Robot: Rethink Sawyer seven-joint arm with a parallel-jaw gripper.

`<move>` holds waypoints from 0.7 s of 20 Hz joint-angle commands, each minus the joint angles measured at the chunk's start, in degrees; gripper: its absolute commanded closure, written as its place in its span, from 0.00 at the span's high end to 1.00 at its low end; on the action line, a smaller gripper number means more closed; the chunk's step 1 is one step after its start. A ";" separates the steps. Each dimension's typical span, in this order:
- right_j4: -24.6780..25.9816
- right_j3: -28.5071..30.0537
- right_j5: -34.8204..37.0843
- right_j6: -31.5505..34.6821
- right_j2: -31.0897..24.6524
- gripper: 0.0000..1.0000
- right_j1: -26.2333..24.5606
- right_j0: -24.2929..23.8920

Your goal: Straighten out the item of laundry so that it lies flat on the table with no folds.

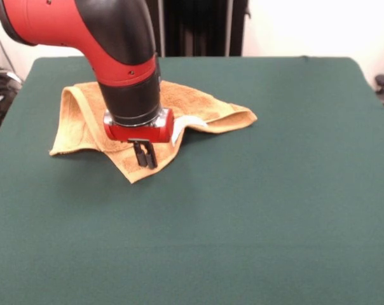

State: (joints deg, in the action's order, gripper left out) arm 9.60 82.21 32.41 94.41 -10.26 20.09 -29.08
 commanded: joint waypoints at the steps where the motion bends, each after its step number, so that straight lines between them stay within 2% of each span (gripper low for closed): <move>1: 4.20 7.65 -11.48 7.00 -1.22 0.00 -9.11 2.78; 4: 3.14 11.03 -9.86 6.57 -2.32 0.00 -7.53 0.90; 14: 4.48 25.84 -15.65 7.41 -1.62 0.00 -1.22 -0.35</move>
State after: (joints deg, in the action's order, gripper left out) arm 9.60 90.12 20.18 94.40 -10.30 22.56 -30.27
